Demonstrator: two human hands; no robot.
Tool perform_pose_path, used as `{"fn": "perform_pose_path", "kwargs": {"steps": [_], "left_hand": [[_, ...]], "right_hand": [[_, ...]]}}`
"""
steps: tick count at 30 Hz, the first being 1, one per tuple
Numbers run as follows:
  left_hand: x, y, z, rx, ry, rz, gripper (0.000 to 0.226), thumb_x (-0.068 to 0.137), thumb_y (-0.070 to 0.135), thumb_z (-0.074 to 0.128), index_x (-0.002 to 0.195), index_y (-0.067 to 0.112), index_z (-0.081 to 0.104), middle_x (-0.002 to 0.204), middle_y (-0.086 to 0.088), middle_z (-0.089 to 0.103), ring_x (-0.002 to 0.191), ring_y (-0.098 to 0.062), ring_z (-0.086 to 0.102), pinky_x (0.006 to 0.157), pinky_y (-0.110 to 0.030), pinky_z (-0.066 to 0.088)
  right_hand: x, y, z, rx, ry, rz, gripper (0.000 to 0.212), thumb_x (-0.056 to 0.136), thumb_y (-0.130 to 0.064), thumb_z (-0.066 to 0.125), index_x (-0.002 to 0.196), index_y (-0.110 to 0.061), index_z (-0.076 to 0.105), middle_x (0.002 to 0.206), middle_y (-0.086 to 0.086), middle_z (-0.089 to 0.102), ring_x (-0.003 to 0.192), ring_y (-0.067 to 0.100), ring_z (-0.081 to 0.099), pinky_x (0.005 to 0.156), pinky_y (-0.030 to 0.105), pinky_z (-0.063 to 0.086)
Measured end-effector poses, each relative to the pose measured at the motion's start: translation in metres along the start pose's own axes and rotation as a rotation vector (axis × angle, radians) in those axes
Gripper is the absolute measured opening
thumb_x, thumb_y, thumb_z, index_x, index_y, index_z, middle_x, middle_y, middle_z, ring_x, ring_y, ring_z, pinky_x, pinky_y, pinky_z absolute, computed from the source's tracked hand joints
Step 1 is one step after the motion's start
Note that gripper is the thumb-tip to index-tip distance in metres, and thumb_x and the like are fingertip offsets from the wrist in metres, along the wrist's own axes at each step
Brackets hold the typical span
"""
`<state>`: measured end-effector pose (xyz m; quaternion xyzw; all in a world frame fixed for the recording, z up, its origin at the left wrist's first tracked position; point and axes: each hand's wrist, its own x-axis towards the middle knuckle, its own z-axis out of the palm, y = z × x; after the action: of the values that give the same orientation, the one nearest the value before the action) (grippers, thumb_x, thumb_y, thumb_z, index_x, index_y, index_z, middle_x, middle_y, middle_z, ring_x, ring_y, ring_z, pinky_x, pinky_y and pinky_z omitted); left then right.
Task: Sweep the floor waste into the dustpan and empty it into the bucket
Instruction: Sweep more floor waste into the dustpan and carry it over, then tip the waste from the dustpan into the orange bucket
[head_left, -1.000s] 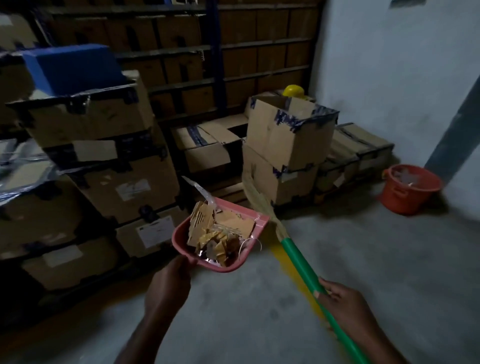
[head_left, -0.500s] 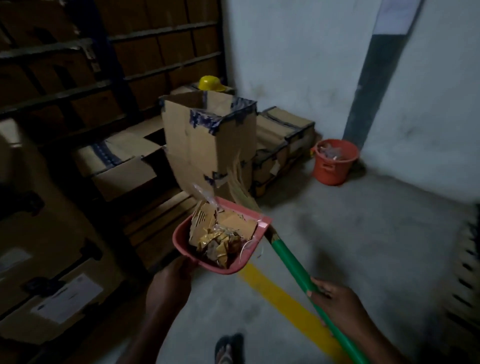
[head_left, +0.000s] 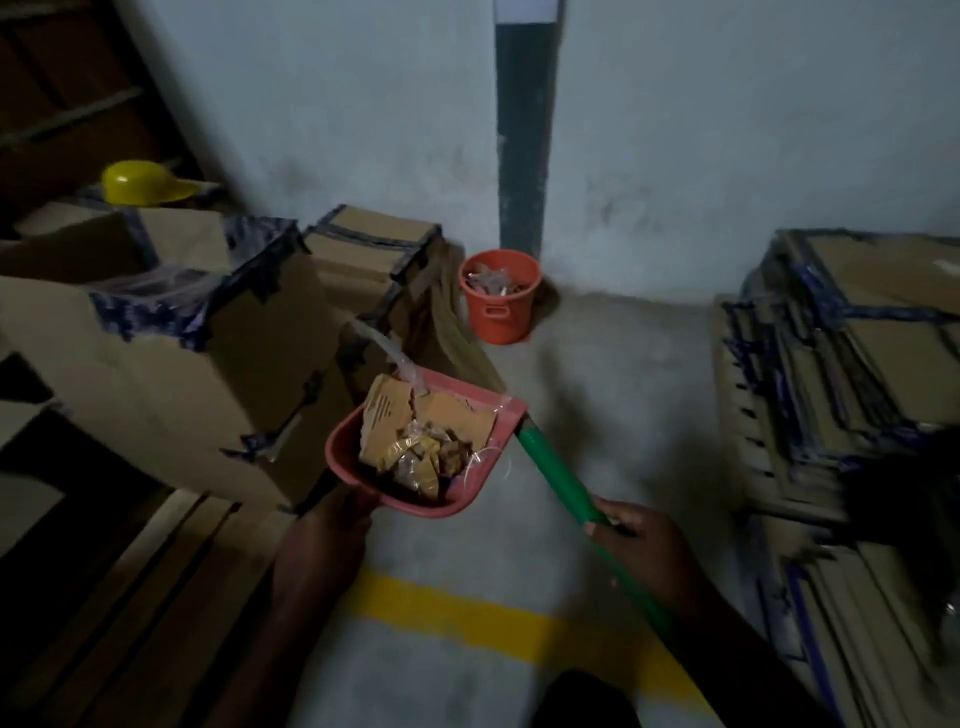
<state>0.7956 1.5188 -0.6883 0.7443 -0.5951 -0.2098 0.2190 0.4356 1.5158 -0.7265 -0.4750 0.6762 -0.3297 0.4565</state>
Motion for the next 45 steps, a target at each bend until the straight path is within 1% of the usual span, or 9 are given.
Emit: {"fn": "perform_pose_path", "kwargs": {"steps": [3, 5, 9, 11, 14, 24, 33, 39, 45], "left_hand": [[0.062, 0.011, 0.016, 0.005, -0.075, 0.058, 0.027, 0.096, 0.019, 0.061, 0.121, 0.03, 0.065, 0.1, 0.01, 0.068, 0.077, -0.005, 0.064, 0.063, -0.026, 0.052], [0.103, 0.023, 0.031, 0.028, -0.105, 0.077, 0.029, 0.095, 0.019, 0.061, 0.121, 0.032, 0.064, 0.102, 0.01, 0.07, 0.079, -0.007, 0.066, 0.066, -0.031, 0.056], [0.194, 0.063, 0.07, 0.039, -0.106, 0.064, 0.026, 0.095, 0.023, 0.062, 0.116, 0.038, 0.064, 0.095, 0.015, 0.069, 0.07, 0.002, 0.064, 0.059, -0.029, 0.056], [0.242, 0.086, 0.091, 0.04, -0.086, 0.042, 0.025, 0.094, 0.023, 0.063, 0.116, 0.036, 0.065, 0.088, 0.015, 0.068, 0.063, 0.0, 0.063, 0.053, -0.025, 0.052], [0.308, 0.122, 0.114, 0.043, -0.096, -0.006, 0.024, 0.094, 0.026, 0.064, 0.116, 0.034, 0.065, 0.097, 0.012, 0.07, 0.077, -0.002, 0.065, 0.067, -0.032, 0.057], [0.511, 0.199, 0.156, -0.096, -0.08, -0.142, 0.021, 0.095, 0.037, 0.057, 0.116, 0.035, 0.062, 0.096, 0.007, 0.069, 0.079, -0.015, 0.069, 0.07, -0.043, 0.059], [0.714, 0.197, 0.19, -0.13, -0.073, -0.081, 0.045, 0.091, 0.074, 0.029, 0.109, 0.047, 0.059, 0.089, 0.014, 0.064, 0.079, -0.007, 0.064, 0.073, -0.035, 0.056], [0.85, 0.205, 0.196, -0.084, -0.151, -0.056, 0.03, 0.099, 0.041, 0.051, 0.126, 0.032, 0.062, 0.106, 0.005, 0.07, 0.093, -0.02, 0.067, 0.077, -0.033, 0.051], [0.939, 0.187, 0.216, 0.005, -0.262, -0.078, 0.037, 0.096, 0.038, 0.057, 0.132, 0.032, 0.056, 0.113, 0.004, 0.069, 0.098, -0.019, 0.068, 0.079, -0.034, 0.053]], "right_hand": [[0.04, 0.001, -0.005, 0.063, 0.089, 0.032, 0.051, 0.068, -0.045, 0.073, 0.117, -0.032, 0.071, 0.079, -0.013, 0.073, 0.067, 0.003, 0.067, 0.063, 0.027, 0.051], [0.074, 0.0, -0.012, 0.082, 0.108, 0.065, 0.041, 0.073, -0.038, 0.076, 0.114, -0.038, 0.071, 0.072, -0.01, 0.069, 0.054, -0.002, 0.058, 0.059, 0.021, 0.044], [0.163, -0.006, -0.032, 0.137, 0.15, 0.11, 0.039, 0.081, -0.014, 0.079, 0.119, -0.022, 0.071, 0.056, -0.014, 0.062, 0.046, -0.001, 0.055, 0.043, 0.015, 0.04], [0.216, -0.016, -0.049, 0.161, 0.149, 0.128, 0.036, 0.081, -0.012, 0.078, 0.115, -0.023, 0.072, 0.053, -0.007, 0.063, 0.042, 0.01, 0.055, 0.038, 0.019, 0.039], [0.292, -0.042, -0.082, 0.149, 0.095, 0.171, 0.038, 0.084, -0.016, 0.076, 0.116, -0.032, 0.065, 0.056, 0.006, 0.064, 0.044, 0.024, 0.055, 0.042, 0.026, 0.041], [0.519, -0.145, -0.14, 0.074, 0.058, 0.139, 0.036, 0.086, -0.017, 0.074, 0.119, -0.028, 0.068, 0.05, 0.001, 0.061, 0.044, 0.02, 0.054, 0.041, 0.025, 0.04], [0.707, -0.194, -0.112, -0.029, 0.054, 0.197, 0.032, 0.082, -0.018, 0.078, 0.114, -0.023, 0.072, 0.055, 0.002, 0.065, 0.043, 0.021, 0.054, 0.04, 0.025, 0.042], [0.825, -0.232, -0.113, -0.24, 0.032, 0.283, 0.041, 0.083, -0.03, 0.077, 0.124, -0.026, 0.068, 0.071, 0.002, 0.071, 0.043, 0.016, 0.061, 0.04, 0.025, 0.048], [0.918, -0.253, -0.115, -0.299, 0.014, 0.342, 0.046, 0.086, -0.031, 0.074, 0.131, -0.026, 0.063, 0.07, 0.004, 0.071, 0.047, 0.016, 0.062, 0.042, 0.024, 0.049]]}}
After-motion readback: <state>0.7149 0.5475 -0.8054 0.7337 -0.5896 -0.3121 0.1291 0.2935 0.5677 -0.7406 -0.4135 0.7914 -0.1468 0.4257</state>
